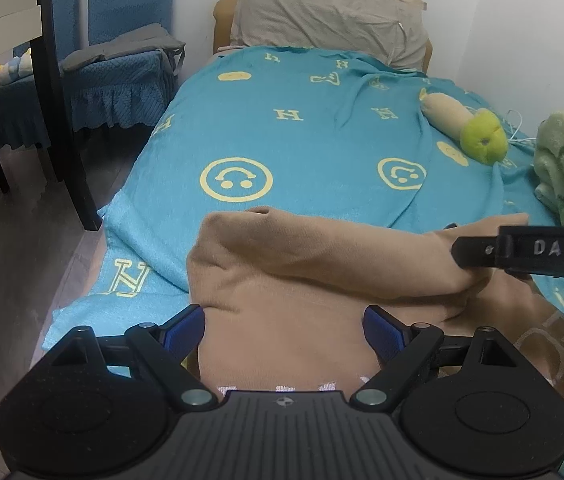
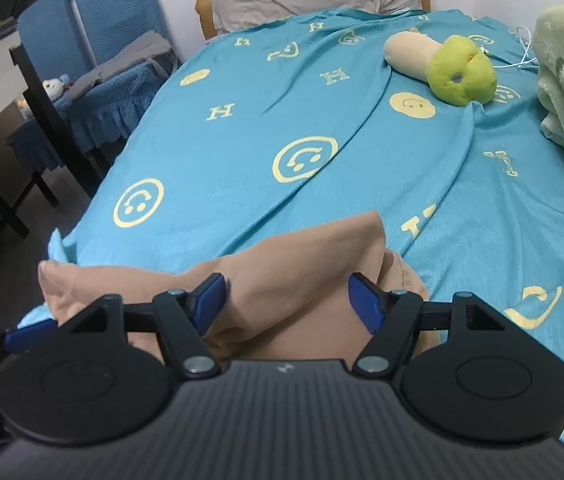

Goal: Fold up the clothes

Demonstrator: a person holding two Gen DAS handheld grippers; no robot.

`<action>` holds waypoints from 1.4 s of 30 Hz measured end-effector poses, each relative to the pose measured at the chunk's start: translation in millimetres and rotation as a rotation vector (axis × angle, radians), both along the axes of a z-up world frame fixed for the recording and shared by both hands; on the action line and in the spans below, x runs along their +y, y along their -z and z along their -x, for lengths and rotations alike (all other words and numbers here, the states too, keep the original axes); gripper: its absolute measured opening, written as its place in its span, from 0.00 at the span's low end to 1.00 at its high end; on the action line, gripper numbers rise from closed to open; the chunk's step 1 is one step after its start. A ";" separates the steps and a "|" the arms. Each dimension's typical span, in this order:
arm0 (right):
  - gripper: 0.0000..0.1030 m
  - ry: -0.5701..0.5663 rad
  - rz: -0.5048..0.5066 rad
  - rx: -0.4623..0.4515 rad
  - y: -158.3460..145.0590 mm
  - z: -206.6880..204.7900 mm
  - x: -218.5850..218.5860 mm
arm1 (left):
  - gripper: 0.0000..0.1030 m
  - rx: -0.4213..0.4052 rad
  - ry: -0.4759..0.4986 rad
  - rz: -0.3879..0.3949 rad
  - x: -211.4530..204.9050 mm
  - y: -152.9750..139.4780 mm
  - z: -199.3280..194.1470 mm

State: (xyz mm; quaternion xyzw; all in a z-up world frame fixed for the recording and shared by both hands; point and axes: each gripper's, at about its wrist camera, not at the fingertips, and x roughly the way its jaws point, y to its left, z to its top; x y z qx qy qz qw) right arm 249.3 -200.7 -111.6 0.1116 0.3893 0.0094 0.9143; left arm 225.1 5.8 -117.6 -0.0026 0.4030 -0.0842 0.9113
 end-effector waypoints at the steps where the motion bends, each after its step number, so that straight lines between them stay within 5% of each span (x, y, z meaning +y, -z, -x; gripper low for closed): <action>1: 0.69 0.004 -0.012 -0.002 -2.8 2.2 -0.5 | 0.86 -0.001 0.001 -0.003 -0.4 -0.3 0.4; 10: 0.68 -0.075 -0.040 0.033 -12.8 32.7 8.3 | 0.86 -0.001 -0.001 -0.008 -1.2 0.6 0.2; 13: 0.53 -0.052 -0.006 0.052 -1.0 19.9 7.6 | 0.86 -0.004 -0.002 -0.005 -0.8 0.7 -1.4; 20: 0.49 -0.022 0.027 -0.033 12.3 -18.2 0.7 | 0.86 -0.034 -0.017 0.024 4.7 -6.3 -2.7; 27: 0.48 0.011 -0.044 -0.068 -17.0 22.5 -8.8 | 0.86 -0.082 -0.011 0.010 2.1 -22.6 24.0; 37: 0.48 -0.013 0.024 0.086 10.3 57.3 -2.1 | 0.86 0.015 -0.066 -0.054 -4.6 -6.2 56.7; 40: 0.49 -0.024 0.018 0.087 9.5 56.7 -3.0 | 0.86 0.039 -0.121 0.024 2.2 -21.6 75.1; 42: 0.49 -0.015 -0.016 0.086 9.2 58.3 -8.3 | 0.86 0.059 -0.127 0.146 7.1 -34.1 96.4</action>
